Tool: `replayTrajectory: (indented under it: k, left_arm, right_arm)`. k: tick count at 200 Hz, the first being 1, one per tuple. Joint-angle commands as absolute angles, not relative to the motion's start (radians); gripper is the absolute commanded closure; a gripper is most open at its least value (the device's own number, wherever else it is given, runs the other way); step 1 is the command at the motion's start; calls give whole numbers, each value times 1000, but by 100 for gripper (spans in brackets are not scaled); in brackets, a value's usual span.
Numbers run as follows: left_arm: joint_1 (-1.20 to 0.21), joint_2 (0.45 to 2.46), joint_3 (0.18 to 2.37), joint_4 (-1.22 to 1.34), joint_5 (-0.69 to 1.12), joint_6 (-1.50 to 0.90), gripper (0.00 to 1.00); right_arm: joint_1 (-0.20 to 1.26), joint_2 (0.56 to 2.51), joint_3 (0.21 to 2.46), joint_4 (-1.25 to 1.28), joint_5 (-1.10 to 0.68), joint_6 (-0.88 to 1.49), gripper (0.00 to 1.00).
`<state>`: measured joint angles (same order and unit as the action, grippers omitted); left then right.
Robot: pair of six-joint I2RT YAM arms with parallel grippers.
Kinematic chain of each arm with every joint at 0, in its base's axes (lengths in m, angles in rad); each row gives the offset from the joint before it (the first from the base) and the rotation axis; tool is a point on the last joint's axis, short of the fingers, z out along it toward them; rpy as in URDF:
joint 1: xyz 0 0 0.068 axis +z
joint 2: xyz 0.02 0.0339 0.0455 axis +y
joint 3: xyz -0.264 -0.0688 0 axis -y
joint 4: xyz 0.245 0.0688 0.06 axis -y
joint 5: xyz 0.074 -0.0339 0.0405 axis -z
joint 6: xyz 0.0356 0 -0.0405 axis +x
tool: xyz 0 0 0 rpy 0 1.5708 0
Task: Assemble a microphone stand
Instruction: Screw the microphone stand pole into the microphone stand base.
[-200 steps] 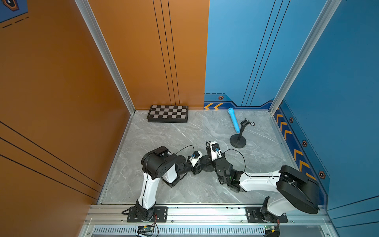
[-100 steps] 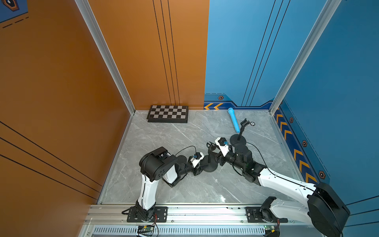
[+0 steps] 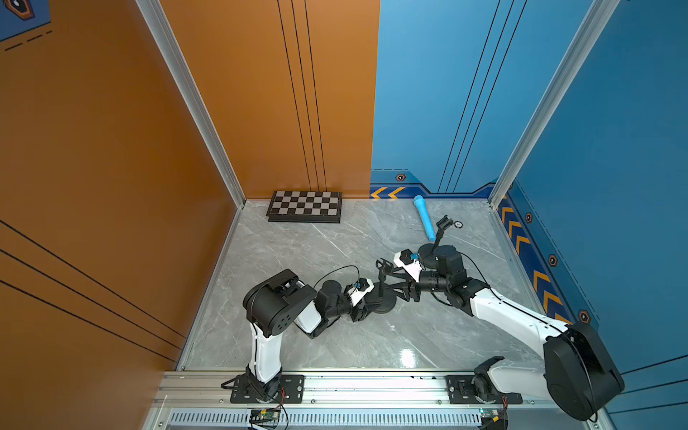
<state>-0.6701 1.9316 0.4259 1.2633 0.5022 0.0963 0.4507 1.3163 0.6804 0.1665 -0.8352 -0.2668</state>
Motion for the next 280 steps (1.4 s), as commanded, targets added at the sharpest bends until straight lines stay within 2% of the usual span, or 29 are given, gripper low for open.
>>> replayTrajectory:
  k: [1,60,88,104,115,120,151,161,196,225,253,275,280]
  left_arm:
    - [-682,1918,440,1206,557,79,37]
    - [-651,2017,481,1207,579,68,37]
    - [-638,2038,465,1207,585,73,37]
    - [-634,2039,453,1207,583,78,37]
    - [-632,2039,450,1207,578,79,37]
    - [-632,2039,449,1207,576,79,37]
    - [-625,2039,446,1207,565,77,38]
    - [-621,2039,443,1207,563,75,38]
    - [-621,2042,437,1207,540,75,38]
    - [-621,2048,438,1207,529,77,38]
    - [-621,2060,438,1207,524,75,38]
    - [-621,2063,436,1207,521,74,38]
    - [-621,2062,435,1207,519,74,38]
  right_arm:
    - [455,1354,715,196,-851,-289,39]
    - [464,1443,752,279,-829,-286,40]
    - [486,1459,761,330,-779,-271,45]
    - [499,1459,752,359,-725,-256,56]
    - [514,1452,732,395,-660,-242,77]
    - [522,1448,720,412,-628,-237,83]
    - [573,1412,580,643,-429,-164,96]
    - [601,1394,532,707,-305,-143,100]
    - [793,1386,422,868,300,-109,100]
    - [912,1484,426,935,638,-50,100]
    - [948,1539,433,971,682,15,100]
    - [949,1507,455,900,615,9,100]
    - [946,1491,456,883,581,1,97]
